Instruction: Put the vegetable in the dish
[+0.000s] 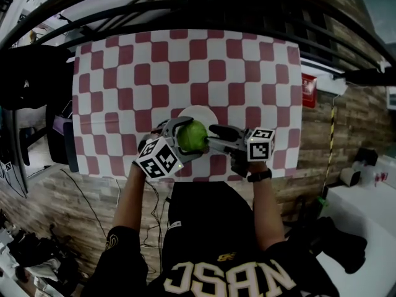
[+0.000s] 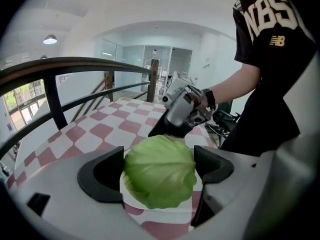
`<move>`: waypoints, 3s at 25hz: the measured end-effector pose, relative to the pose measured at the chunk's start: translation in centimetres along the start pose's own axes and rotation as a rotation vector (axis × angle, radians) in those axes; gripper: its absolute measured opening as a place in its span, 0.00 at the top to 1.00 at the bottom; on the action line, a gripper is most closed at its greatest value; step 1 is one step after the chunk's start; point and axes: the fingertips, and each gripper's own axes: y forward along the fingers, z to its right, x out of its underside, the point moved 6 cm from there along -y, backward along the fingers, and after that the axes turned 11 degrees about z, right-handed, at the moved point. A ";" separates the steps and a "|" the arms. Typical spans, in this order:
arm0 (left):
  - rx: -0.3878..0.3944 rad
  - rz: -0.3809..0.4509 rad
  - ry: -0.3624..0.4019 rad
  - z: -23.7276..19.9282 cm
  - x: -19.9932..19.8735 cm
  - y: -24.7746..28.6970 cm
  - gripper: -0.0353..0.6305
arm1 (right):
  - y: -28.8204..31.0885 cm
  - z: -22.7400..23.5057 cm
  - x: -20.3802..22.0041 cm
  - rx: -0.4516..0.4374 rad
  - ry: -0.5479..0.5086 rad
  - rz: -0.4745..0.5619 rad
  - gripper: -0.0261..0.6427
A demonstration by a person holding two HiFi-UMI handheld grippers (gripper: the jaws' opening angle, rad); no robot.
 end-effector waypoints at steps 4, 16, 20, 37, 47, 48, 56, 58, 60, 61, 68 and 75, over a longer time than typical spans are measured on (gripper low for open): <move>-0.007 -0.089 0.068 -0.2 0.4 1.4 0.26 | -2.3 0.1 -2.9 0.028 0.017 0.193 0.56; -0.002 -0.326 0.271 -0.7 2.9 5.6 0.26 | -4.2 -0.9 -5.0 0.024 0.006 0.345 0.56; -0.017 -0.297 0.234 -1.1 3.9 6.3 0.26 | -4.1 -2.0 -4.7 -0.004 0.026 0.358 0.56; -0.524 0.270 -0.211 -0.4 -4.1 -0.8 0.26 | -4.9 -9.1 -5.0 0.037 -0.188 0.360 0.56; -0.773 0.644 -0.257 6.1 -12.5 -9.5 0.35 | -7.1 -17.6 -5.9 0.215 -0.643 0.435 0.58; -0.796 0.671 -0.227 7.1 -13.5 -10.4 0.38 | -7.5 -18.8 -5.8 0.238 -0.711 0.439 0.59; -0.962 0.761 -0.097 12.6 -18.1 -14.9 0.60 | -7.7 -25.8 -5.1 0.335 -1.012 0.456 0.85; -1.011 0.734 -0.111 13.3 -17.7 -15.1 0.69 | -7.4 -26.2 -4.5 0.348 -1.014 0.465 0.87; -1.063 0.685 -0.119 13.8 -17.2 -15.2 0.78 | -7.2 -26.5 -4.0 0.374 -1.010 0.470 0.87; -1.082 0.667 -0.116 14.0 -17.0 -15.3 0.81 | -7.1 -26.6 -3.7 0.379 -1.011 0.472 0.88; -1.112 0.681 -0.101 14.8 -17.2 -15.7 0.91 | -5.9 -27.8 -2.9 0.366 -1.073 0.475 0.94; -1.112 0.724 -0.105 14.9 -17.2 -15.7 0.91 | -6.2 -27.4 -3.3 0.399 -1.051 0.495 0.94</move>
